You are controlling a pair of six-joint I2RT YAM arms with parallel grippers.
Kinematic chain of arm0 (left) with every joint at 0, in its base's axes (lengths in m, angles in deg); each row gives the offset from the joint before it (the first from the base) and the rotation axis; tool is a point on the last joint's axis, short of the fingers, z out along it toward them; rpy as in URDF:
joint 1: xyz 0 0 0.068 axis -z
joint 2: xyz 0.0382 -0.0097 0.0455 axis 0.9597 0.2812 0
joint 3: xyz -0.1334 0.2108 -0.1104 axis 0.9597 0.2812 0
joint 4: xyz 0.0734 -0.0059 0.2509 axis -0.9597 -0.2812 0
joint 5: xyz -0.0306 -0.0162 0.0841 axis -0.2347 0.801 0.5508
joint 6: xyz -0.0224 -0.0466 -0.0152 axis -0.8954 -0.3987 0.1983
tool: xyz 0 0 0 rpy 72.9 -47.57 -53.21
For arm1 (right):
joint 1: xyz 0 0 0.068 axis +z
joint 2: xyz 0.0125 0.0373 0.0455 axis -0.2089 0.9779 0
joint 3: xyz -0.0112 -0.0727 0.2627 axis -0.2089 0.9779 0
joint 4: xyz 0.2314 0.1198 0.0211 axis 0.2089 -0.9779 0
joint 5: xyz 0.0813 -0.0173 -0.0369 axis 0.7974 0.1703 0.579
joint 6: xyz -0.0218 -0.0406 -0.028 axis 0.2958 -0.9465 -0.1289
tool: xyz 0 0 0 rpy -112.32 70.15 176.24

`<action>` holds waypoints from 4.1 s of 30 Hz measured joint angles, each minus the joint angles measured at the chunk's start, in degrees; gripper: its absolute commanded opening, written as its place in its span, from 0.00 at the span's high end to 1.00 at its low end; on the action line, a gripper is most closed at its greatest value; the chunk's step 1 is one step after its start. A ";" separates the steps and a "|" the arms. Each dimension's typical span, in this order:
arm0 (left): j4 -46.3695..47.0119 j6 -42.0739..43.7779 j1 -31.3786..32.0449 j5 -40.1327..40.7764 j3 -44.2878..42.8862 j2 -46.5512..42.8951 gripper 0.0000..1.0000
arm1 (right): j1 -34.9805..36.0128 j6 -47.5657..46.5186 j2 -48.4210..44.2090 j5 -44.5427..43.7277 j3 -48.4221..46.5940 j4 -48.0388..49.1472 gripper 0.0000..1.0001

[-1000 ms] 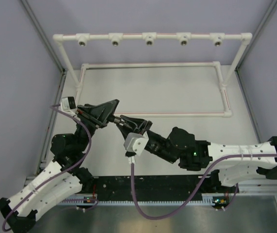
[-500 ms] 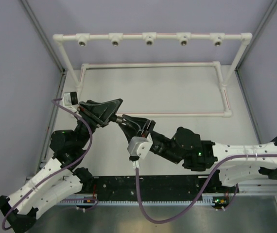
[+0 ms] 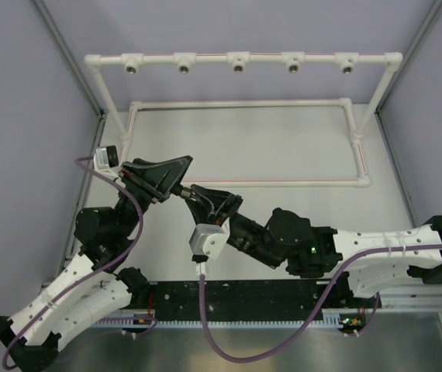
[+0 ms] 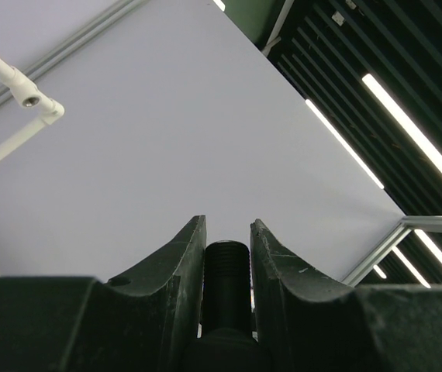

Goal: Install the water faucets
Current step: Install the water faucet onto the adaptor.

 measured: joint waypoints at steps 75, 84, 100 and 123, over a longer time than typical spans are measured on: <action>12.22 5.90 -0.42 -3.89 0.42 2.82 1.00 | -9.90 54.34 -2.64 14.62 -3.74 -6.19 1.00; 17.70 6.03 -0.42 -8.52 0.55 4.04 1.00 | -11.78 61.64 -3.82 21.92 -3.74 -7.13 1.00; 36.44 6.60 -0.42 -13.97 3.39 9.42 1.00 | -15.54 76.85 -4.98 30.01 -3.10 -7.58 1.00; 52.65 6.10 -0.70 -27.87 -2.05 20.22 1.00 | -19.93 99.45 -8.26 38.01 0.85 -4.24 1.00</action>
